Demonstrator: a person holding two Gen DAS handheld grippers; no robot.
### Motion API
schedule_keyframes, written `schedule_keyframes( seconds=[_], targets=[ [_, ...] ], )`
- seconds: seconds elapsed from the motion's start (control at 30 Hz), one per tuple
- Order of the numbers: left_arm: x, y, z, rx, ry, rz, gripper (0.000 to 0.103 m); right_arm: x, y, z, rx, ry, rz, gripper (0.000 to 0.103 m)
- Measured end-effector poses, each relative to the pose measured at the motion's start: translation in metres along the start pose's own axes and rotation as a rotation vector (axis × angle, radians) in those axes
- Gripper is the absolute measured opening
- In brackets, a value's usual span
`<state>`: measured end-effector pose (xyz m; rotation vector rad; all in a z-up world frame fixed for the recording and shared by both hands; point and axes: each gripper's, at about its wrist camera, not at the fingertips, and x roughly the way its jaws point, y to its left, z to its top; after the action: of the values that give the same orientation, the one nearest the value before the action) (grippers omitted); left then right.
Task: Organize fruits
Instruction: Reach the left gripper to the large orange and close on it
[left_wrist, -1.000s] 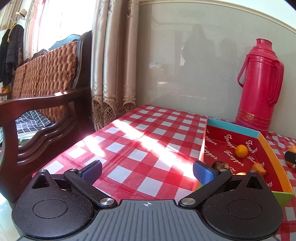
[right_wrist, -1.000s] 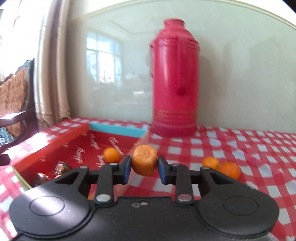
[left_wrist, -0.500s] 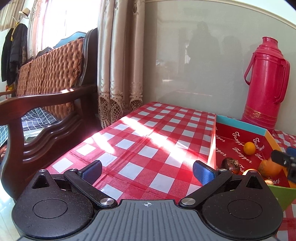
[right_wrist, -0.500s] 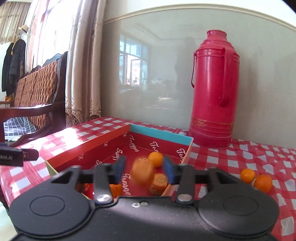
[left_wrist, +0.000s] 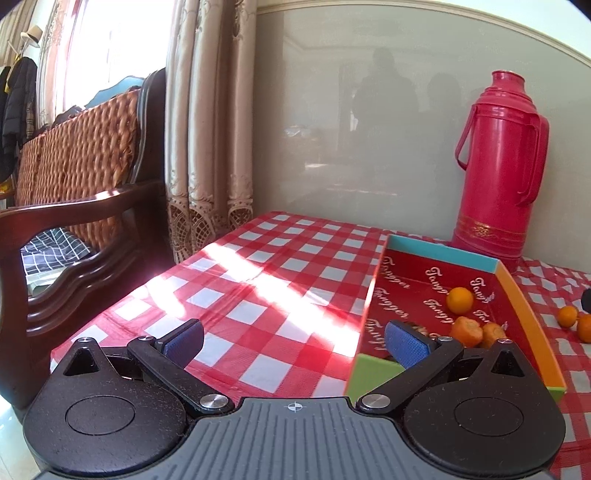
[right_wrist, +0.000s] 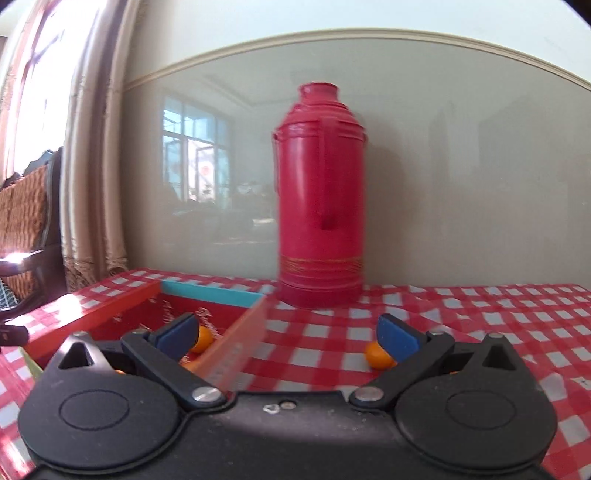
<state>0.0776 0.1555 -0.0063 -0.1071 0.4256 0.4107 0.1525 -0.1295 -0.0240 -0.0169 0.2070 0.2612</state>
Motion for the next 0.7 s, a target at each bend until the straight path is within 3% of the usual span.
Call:
schedule_keyframes(
  seconds=[0.17,0.57,0.7],
  targets=[
    [-0.004,-0.034,0.003,0.021,-0.015,-0.042,0.103,-0.008,-0.036,-0.003,0.01,0.037,-0.079,0.097],
    [-0.002,-0.168,0.001,0.131,-0.01,-0.279,0.103,-0.025,-0.136,-0.016,0.088,0.113,-0.298,0.097],
    [0.003,-0.215,-0.004,0.211,0.015,-0.332,0.103,-0.027,-0.169,-0.022,0.132,0.131,-0.361,0.097]
  ],
)
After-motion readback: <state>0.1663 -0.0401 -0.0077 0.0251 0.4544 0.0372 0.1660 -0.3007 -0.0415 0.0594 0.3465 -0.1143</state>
